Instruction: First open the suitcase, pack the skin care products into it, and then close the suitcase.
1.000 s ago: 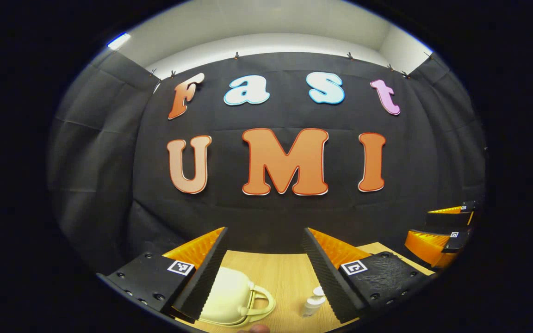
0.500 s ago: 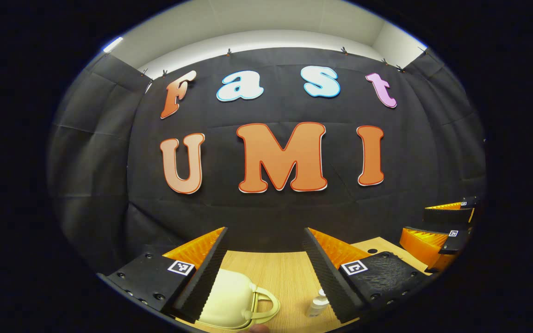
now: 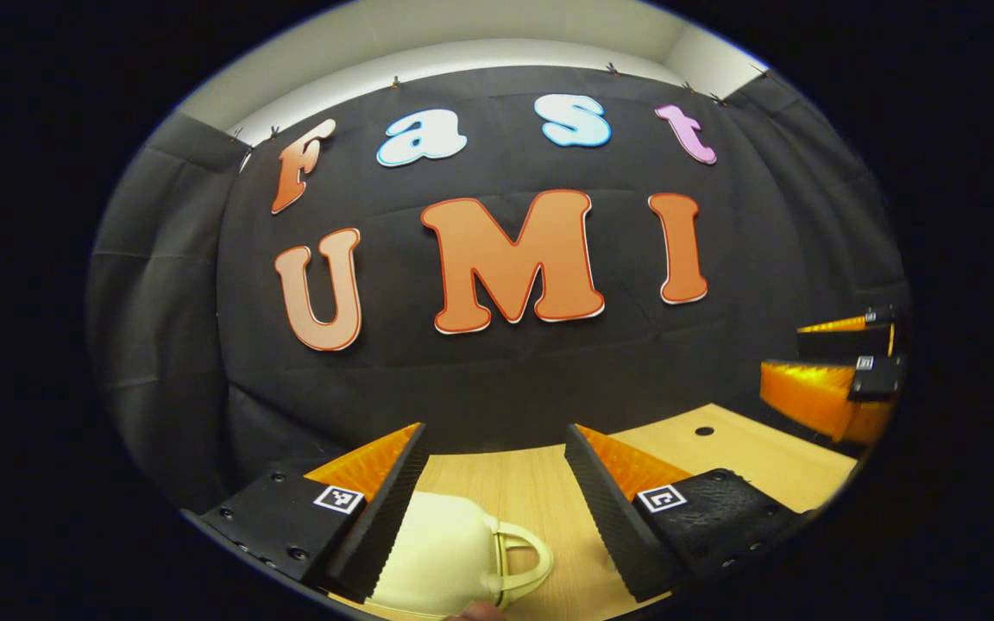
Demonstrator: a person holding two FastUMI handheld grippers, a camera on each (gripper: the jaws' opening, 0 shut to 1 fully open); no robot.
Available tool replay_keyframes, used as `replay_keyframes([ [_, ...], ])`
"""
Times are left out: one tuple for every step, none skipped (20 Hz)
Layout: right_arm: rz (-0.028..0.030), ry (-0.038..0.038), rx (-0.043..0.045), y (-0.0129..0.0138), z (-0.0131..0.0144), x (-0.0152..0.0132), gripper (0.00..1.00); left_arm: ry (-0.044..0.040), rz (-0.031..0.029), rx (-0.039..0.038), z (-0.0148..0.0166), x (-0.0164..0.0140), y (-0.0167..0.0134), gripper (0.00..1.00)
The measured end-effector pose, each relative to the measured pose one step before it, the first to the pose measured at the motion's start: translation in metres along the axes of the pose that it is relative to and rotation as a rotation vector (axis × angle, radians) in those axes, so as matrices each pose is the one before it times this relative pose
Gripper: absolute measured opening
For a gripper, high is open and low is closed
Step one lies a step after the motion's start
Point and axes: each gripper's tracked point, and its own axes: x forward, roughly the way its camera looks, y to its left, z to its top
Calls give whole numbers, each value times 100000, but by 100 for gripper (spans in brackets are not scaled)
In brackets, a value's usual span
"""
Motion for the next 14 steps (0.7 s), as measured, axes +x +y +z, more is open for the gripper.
replay_keyframes([
  [-1517, 275, -690, -415, -141, 164, 94, 1688, -1127, 2835, -1054, 141, -349, 99],
  [-585, 715, -61, -152, -157, 172, 94, 2261, -1757, 2533, -1366, 150, -246, 99],
  [-1239, 424, -41, -340, -185, 135, 94, 2322, -1440, 2122, -1271, 271, -483, 99],
  [-1053, 153, 137, -533, 32, 22, 94, 2989, -2084, 2017, -1293, 298, -416, 99],
  [-1182, 26, -119, -416, -109, 40, 94, 2269, -1257, 2378, -1309, 218, -433, 99],
  [-1209, 23, -286, -478, -32, 65, 94, 2503, -678, 3506, -1418, 285, -473, 99],
  [-760, 330, -246, -286, -174, 39, 94, 2332, -477, 4301, -1205, 324, -384, 99],
  [-1259, 371, -427, -475, -225, 57, 94, 1303, -1649, 3116, -932, 372, -650, 99],
  [-641, 275, -131, -343, -125, 92, 94, 1891, -1508, 3186, -1148, 447, -644, 99],
  [-1267, 288, -137, -432, -198, -10, 94, 1837, -1476, 3444, -1267, 328, -779, 99],
  [-844, 481, 371, -462, -229, -78, 94, 2269, -1521, 3261, -935, 442, -635, 99],
  [-675, 707, 427, -300, -267, -96, 94, 2282, -935, 3377, -1157, 371, -651, 99],
  [-1165, 450, 258, -542, -173, -99, 94, 2117, -511, 3758, -1041, 418, -474, 99],
  [-737, 494, 306, -383, -233, -31, 94, 2131, -543, 3997, -865, 314, -488, 99],
])
